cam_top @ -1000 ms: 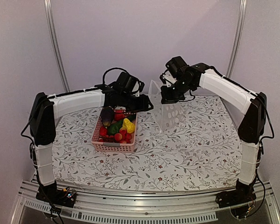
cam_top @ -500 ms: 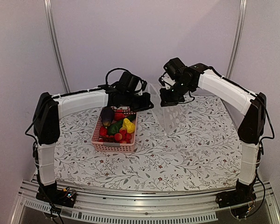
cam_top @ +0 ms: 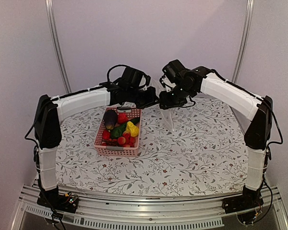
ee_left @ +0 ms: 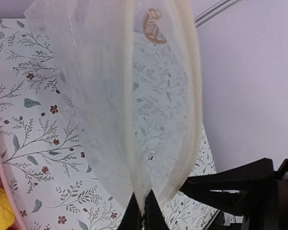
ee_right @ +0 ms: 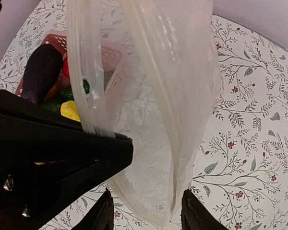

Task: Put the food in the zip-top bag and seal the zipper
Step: Open the zipper food storage bag at the center of the board.

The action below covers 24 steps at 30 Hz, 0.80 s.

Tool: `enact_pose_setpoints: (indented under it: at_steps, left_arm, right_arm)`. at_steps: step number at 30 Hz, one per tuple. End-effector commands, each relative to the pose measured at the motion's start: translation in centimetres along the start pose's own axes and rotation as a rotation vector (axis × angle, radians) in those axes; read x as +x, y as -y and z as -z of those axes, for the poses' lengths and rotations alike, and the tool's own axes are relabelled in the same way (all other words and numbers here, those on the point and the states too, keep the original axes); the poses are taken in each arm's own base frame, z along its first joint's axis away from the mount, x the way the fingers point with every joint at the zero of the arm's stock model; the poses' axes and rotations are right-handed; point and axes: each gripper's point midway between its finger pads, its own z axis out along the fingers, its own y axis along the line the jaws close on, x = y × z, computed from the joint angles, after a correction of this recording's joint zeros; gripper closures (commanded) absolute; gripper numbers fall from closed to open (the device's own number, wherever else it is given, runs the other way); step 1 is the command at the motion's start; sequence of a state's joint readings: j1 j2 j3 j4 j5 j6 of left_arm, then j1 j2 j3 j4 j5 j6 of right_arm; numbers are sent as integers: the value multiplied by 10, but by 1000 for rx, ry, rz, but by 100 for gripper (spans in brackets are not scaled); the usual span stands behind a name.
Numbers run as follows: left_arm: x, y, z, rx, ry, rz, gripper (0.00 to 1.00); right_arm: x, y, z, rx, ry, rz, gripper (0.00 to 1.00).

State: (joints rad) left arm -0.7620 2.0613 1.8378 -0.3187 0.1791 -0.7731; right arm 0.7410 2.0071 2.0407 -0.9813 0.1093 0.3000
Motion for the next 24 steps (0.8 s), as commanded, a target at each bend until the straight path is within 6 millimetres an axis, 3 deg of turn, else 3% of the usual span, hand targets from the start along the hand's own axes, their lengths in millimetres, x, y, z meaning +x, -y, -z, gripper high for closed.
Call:
enact_pose_setpoints:
  at_steps: [1, 8, 10, 13, 17, 21, 22, 24]
  left_arm:
    - [2, 11, 8, 15, -5, 12, 100]
    - [5, 8, 8, 10, -13, 12, 100]
    - [6, 4, 9, 1, -19, 14, 100]
    - [12, -13, 12, -57, -36, 24, 100]
    - [19, -33, 16, -111, -53, 39, 100]
    - [19, -32, 19, -109, -54, 17, 99]
    - [16, -30, 21, -105, -48, 9, 95]
    - [12, -22, 25, -77, -40, -22, 73]
  right_arm:
    - [-10, 15, 0, 102, 76, 18, 55]
    - [-20, 29, 0, 178, 157, 31, 70]
    - [-23, 37, -2, 226, 171, 42, 83]
    - [-37, 52, 14, 309, 235, 40, 99]
    - [-48, 77, 36, 377, 281, 41, 100]
    - [-44, 85, 38, 377, 260, 58, 100]
    - [-42, 85, 37, 376, 251, 63, 100]
    - [-39, 83, 34, 357, 233, 69, 100]
